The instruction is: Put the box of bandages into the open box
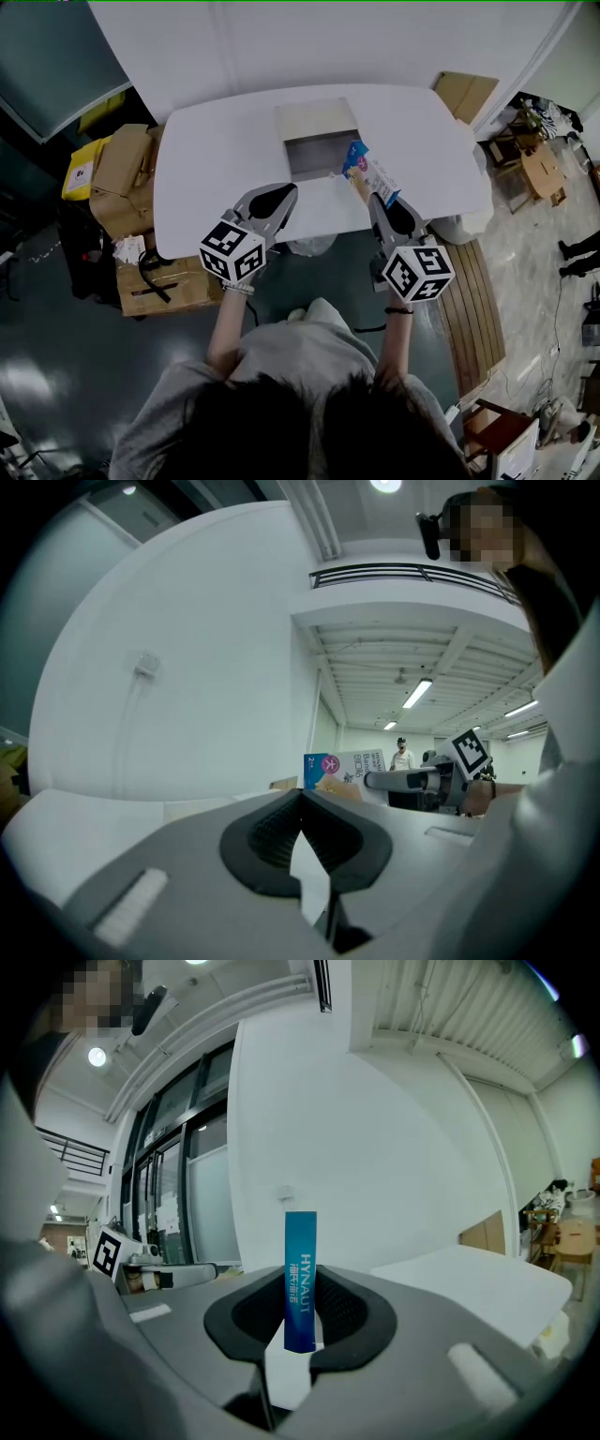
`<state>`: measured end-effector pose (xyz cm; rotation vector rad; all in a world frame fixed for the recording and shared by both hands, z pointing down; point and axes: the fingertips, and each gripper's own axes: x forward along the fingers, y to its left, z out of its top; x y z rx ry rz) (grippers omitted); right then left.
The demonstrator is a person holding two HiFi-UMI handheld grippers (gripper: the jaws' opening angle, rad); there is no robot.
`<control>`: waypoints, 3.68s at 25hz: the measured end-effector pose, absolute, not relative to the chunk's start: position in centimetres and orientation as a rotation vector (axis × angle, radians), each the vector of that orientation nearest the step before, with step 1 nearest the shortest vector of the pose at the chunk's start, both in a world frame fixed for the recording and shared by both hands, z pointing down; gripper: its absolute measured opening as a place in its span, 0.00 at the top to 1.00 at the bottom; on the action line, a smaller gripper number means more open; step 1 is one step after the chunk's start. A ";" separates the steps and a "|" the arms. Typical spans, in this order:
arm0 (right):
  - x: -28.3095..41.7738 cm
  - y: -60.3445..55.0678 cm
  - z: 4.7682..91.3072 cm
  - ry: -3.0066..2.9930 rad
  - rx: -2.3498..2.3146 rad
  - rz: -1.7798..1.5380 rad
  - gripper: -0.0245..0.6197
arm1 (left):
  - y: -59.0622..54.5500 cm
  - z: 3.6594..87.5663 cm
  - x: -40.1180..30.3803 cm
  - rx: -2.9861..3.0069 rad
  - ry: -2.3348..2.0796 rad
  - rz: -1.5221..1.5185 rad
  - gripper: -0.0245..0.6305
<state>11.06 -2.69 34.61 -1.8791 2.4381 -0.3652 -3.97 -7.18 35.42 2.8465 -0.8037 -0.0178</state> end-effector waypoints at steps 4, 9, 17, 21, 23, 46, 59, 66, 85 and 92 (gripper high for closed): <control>11.1 -4.0 35.1 2.456 -1.864 -0.383 0.83 | -8.1 36.0 -4.0 2.826 -0.825 -0.014 0.97; 12.0 -7.0 35.2 2.498 -1.821 -0.403 0.83 | -10.6 36.1 -3.3 2.798 -0.872 -0.021 0.97; 14.1 -13.0 34.9 2.589 -1.725 -0.422 0.83 | -15.2 36.0 -0.9 2.752 -0.950 -0.046 0.97; 14.6 -15.4 35.3 2.633 -1.672 -0.451 0.83 | -17.1 36.2 -0.3 2.725 -0.998 -0.043 0.97; 14.7 -16.4 35.6 2.653 -1.644 -0.467 0.83 | -17.9 36.4 -0.2 2.714 -1.023 -0.039 0.97; 13.7 -22.8 39.2 2.771 -1.450 -0.698 0.83 | -22.7 40.3 0.0 2.591 -1.088 0.052 0.97; 11.4 -24.4 44.2 2.776 -1.323 -0.992 0.83 | -24.1 44.8 -1.5 2.483 -1.050 0.064 0.97; 11.0 -24.9 46.2 2.785 -1.223 -1.156 0.83 | -24.4 46.8 -1.3 2.450 -1.024 0.079 0.97; 9.7 -25.0 51.0 2.800 -1.025 -1.630 0.83 | -24.2 50.1 0.1 2.387 -0.966 0.124 0.97; 9.6 -25.2 52.7 2.755 -0.963 -1.825 0.83 | -23.9 50.6 0.5 2.376 -0.946 0.127 0.97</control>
